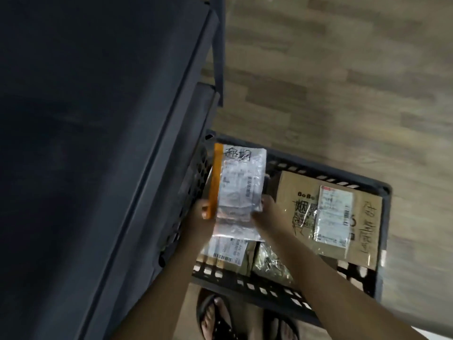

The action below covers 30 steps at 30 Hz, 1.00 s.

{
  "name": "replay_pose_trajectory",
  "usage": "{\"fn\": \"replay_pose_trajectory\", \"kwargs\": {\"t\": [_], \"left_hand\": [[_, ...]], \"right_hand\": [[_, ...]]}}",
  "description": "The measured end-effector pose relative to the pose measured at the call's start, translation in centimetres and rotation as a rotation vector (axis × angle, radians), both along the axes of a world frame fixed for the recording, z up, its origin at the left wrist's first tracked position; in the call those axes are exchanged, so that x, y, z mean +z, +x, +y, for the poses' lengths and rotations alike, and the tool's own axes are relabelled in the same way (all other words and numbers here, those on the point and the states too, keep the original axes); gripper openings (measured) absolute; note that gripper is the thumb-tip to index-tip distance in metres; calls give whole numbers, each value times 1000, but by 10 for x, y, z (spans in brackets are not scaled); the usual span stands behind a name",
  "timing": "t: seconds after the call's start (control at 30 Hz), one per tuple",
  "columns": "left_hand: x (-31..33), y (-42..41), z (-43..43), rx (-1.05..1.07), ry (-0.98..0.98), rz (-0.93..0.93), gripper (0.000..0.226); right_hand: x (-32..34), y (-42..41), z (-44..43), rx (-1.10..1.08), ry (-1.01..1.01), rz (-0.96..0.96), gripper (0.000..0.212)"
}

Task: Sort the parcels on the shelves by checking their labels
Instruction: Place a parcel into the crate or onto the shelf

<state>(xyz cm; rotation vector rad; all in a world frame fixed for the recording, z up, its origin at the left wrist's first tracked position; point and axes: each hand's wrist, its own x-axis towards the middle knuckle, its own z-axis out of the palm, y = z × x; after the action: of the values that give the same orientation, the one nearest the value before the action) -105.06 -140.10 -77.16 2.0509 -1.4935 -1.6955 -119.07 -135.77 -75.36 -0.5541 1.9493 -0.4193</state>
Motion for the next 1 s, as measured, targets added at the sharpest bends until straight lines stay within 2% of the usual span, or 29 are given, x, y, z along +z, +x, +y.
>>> {"fn": "replay_pose_trajectory", "kwargs": {"t": [0.2,0.37,0.5,0.67,0.87,1.0], "left_hand": [[-31,-16,-47,-167,-204,-217,45],[-62,-22,-39,-288,-203,-347,38],[-78,-23,-41,-252,-243,-348,29],[-82,-18,-37,-245,-258,-392,25],[-93,-23,-42,-163,-194,-337,25],[-101,-32,-44,-143,-168,-341,26]], "right_hand": [[-49,16,-5,-182,63,-262,47],[-73,20,-12,-250,58,-256,44],[-86,14,-19,-273,7,-74,31],[-91,12,-30,-115,3,138,31],[-95,-7,-53,135,121,224,22],[-105,-16,-65,142,167,177,29]]}}
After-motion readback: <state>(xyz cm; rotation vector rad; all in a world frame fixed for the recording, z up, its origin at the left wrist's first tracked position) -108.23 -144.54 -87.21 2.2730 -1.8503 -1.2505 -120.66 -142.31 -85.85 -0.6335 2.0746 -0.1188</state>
